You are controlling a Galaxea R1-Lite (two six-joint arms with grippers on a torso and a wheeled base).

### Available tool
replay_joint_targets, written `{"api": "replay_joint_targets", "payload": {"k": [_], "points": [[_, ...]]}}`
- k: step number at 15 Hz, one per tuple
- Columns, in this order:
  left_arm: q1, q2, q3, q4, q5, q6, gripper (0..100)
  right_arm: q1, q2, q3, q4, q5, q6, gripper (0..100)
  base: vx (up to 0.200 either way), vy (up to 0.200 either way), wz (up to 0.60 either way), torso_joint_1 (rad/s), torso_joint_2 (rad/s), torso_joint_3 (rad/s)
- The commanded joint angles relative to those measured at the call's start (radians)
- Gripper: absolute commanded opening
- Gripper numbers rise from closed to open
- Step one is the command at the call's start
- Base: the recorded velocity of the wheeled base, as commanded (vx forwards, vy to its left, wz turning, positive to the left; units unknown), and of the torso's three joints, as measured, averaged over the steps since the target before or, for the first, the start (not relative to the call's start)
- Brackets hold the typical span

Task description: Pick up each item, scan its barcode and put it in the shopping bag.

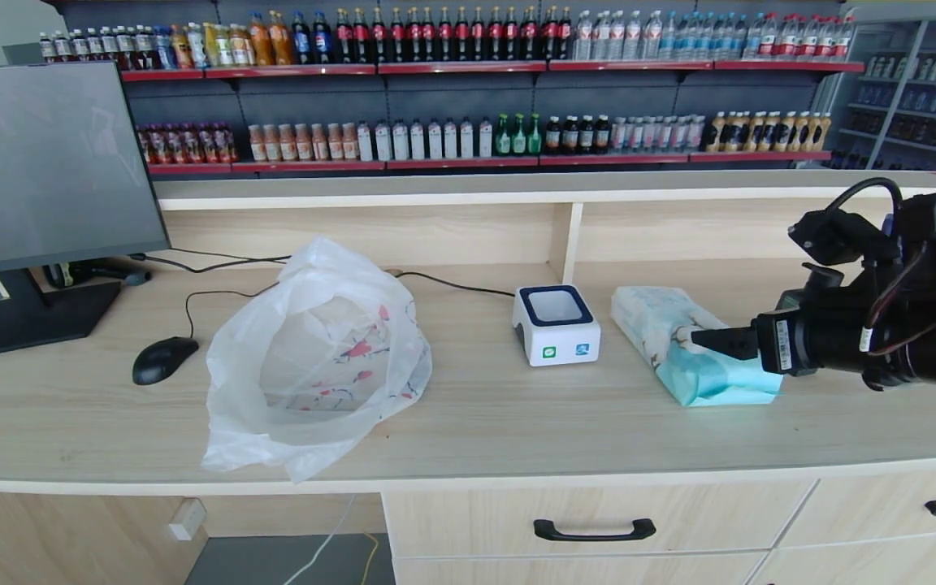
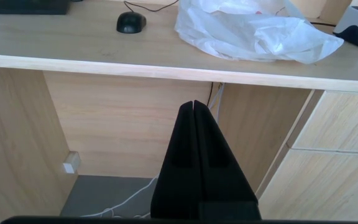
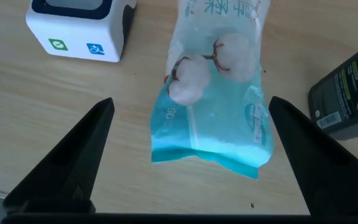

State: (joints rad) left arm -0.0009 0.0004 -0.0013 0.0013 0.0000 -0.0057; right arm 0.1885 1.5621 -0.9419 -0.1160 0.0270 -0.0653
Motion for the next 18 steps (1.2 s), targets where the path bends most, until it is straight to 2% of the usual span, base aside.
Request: {"api": "replay_joint_targets", "payload": {"k": [1,9,18], "points": [[-0.001,0.000,0.001,-0.001,0.000,0.000,0,-0.001,0.082,-0.051,0.006,-0.012,0.018,100,0.000,0.000,0.00,0.000,0.00,0.000],[-0.001,0.000,0.000,0.000,0.000,0.000,0,-0.100,0.190,-0.104,0.012,-0.010,0.018,100,0.000,0.000,0.00,0.000,0.00,0.000],[-0.001,0.000,0.000,0.000,0.000,0.000,0,-0.070,0.210,-0.130,0.006,0.019,0.024,100,0.000,0.000,0.00,0.000,0.00,0.000]]}}
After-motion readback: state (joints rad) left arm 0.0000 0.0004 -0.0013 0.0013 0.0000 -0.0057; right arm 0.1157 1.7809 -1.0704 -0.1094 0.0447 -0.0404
